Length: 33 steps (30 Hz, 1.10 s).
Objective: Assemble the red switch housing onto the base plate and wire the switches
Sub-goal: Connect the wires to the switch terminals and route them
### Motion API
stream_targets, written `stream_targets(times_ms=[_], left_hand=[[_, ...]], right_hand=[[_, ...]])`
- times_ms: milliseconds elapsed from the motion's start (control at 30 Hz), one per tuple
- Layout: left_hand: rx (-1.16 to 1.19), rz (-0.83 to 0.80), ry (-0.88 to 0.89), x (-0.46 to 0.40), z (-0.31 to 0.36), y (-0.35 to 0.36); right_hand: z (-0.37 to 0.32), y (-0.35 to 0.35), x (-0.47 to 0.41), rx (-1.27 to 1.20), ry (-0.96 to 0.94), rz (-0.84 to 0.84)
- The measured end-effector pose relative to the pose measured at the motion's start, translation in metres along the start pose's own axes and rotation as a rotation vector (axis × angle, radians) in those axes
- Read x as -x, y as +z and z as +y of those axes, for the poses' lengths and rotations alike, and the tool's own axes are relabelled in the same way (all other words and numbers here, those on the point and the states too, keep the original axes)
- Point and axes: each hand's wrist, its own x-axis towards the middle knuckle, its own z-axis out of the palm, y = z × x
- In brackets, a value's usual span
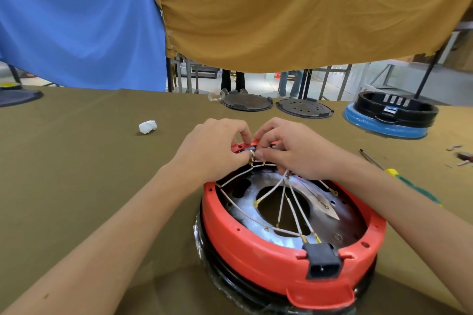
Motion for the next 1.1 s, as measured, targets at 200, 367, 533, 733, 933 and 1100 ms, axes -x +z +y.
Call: stream_targets(times_ms=[200, 367, 533, 733, 933, 1100], left_hand=[[-0.002, -0.039, 0.009, 0.002, 0.002, 0.001], [0.092, -0.097, 0.056, 0.002, 0.003, 0.0], [0.022, -0.119, 0.066, 0.001, 0.004, -0.001], [0.003, -0.139, 0.07, 0.0, 0.004, -0.002], [0.021, -0.149, 0.074, -0.001, 0.003, -0.002], [0.01, -0.154, 0.089, -0.001, 0.004, -0.003]], right_hand=[[-0.002, -0.004, 0.005, -0.081, 0.029, 0.066], [-0.003, -0.006, 0.01, -0.167, 0.048, 0.097], [-0.001, -0.009, 0.015, -0.25, 0.078, 0.132], [0.001, -0.011, 0.017, -0.269, 0.077, 0.149], [0.003, -0.011, 0.017, -0.263, 0.086, 0.193], [0.004, -0.01, 0.016, -0.289, 0.102, 0.197]])
